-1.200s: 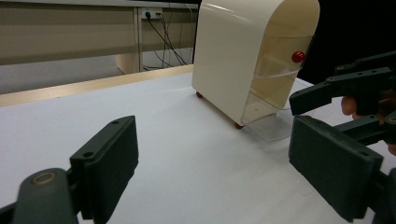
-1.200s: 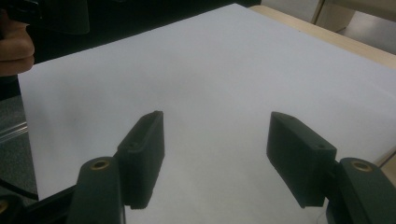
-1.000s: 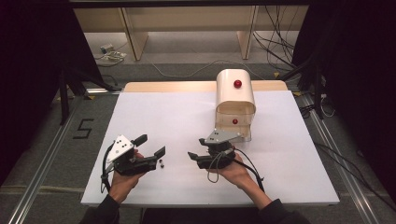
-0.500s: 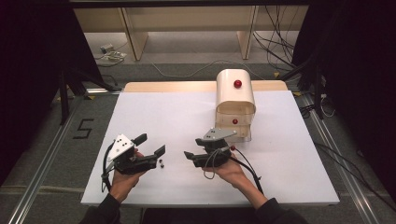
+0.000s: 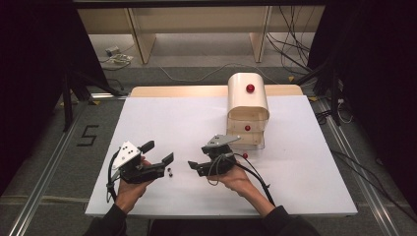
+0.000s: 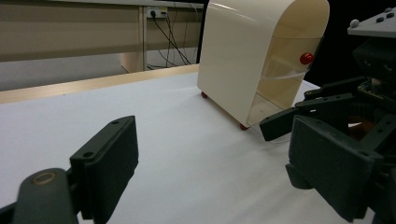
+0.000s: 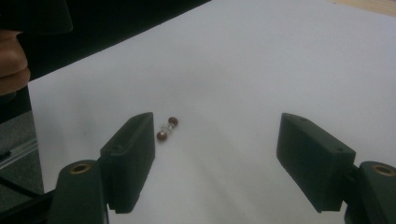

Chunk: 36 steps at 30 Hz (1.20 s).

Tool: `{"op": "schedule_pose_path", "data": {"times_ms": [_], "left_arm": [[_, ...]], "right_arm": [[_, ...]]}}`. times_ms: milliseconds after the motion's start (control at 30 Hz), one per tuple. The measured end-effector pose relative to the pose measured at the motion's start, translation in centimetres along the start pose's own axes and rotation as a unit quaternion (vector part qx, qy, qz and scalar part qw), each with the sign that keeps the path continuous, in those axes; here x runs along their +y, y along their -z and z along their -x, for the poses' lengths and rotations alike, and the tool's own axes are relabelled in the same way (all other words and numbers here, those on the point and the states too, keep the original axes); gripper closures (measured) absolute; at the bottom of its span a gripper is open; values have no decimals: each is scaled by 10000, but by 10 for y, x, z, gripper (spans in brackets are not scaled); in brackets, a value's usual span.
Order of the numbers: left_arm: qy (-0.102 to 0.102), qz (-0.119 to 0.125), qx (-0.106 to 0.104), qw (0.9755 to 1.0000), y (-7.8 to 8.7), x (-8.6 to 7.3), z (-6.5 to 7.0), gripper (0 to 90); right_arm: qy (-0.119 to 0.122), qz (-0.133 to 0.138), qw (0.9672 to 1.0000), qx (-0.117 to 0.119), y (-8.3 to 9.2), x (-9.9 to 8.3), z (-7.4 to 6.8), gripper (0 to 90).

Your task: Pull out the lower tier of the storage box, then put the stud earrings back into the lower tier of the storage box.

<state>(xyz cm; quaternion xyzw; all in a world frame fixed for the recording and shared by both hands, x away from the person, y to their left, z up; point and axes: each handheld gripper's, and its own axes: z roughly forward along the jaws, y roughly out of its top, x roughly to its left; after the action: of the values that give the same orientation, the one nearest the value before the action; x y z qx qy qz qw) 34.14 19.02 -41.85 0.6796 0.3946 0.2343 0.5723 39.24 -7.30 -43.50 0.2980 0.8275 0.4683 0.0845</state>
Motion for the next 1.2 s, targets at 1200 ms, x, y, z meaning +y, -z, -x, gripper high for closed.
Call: {"op": "schedule_pose_path", "data": {"times_ms": [1200], "left_arm": [[1, 76, 28, 10000, 3, -1, -1, 157]], "right_arm": [[130, -297, 9994, -145, -32, 4, -5, 311]]}}
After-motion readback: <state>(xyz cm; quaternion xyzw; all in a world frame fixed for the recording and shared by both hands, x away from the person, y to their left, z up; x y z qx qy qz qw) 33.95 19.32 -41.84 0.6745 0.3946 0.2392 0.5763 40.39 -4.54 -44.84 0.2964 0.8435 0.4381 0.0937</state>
